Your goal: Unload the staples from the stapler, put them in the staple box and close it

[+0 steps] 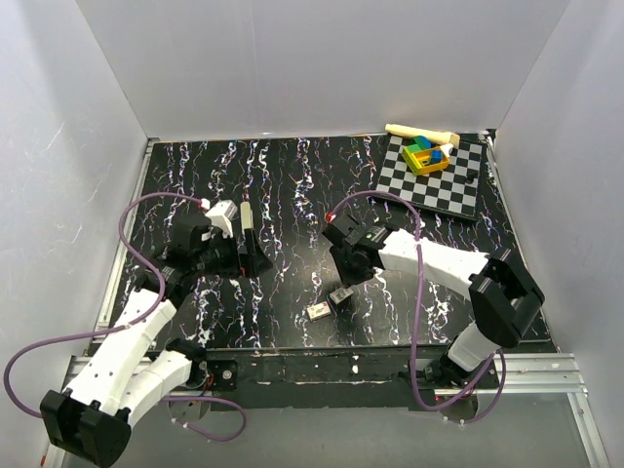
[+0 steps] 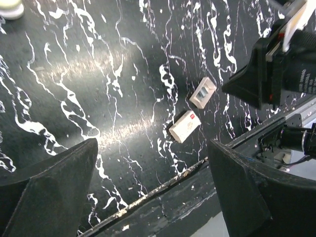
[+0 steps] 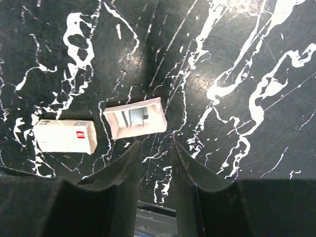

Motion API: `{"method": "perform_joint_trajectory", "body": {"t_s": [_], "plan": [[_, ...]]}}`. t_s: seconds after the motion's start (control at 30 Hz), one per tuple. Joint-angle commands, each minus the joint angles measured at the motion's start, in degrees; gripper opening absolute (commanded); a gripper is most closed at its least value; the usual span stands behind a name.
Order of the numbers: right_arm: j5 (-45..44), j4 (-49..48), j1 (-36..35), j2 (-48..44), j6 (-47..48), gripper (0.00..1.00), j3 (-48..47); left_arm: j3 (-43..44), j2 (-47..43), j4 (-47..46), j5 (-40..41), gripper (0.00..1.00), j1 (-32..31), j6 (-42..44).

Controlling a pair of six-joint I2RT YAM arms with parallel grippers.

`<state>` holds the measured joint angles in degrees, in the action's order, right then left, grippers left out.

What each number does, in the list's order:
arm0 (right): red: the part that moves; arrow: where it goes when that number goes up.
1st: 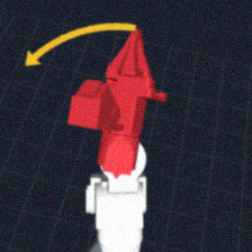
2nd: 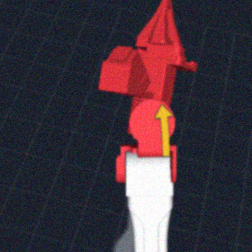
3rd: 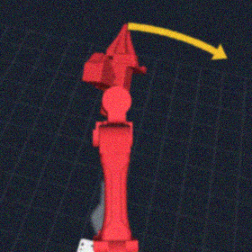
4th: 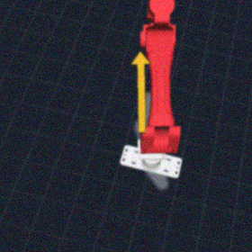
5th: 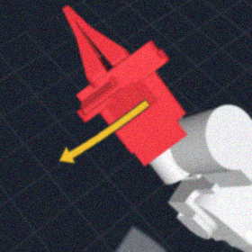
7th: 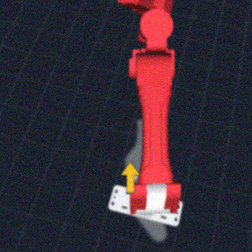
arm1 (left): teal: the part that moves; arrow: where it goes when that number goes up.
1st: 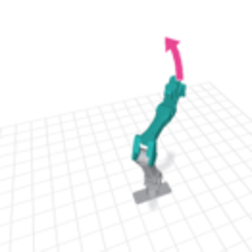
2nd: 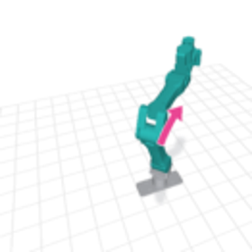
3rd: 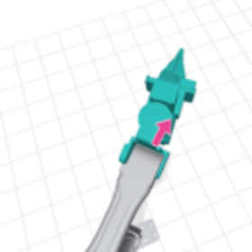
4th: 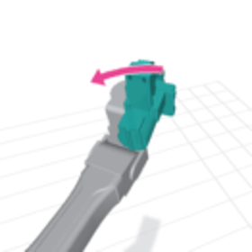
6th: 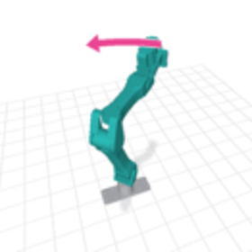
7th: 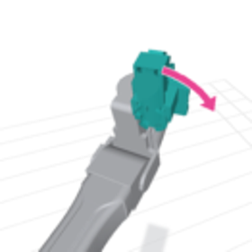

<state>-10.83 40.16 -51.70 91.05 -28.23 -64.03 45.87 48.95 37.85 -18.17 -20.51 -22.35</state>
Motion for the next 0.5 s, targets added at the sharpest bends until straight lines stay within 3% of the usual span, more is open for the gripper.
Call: {"method": "perform_joint_trajectory", "body": {"t_s": [0.0,0.23,0.47], "plan": [[1.68,-0.61,2.30,-2.10,1.68,0.38,1.19,-2.97,0.88,-0.14,0.33,0.89,-2.51,-4.01],[5.55,-2.63,4.51,-1.49,2.83,0.38,2.15,-3.24,6.50,-0.14,5.25,0.72,-9.71,-9.11],[6.96,-3.77,4.94,-0.08,4.23,0.38,2.42,-4.21,10.90,-1.28,7.36,0.30,-14.37,-12.98]]}}
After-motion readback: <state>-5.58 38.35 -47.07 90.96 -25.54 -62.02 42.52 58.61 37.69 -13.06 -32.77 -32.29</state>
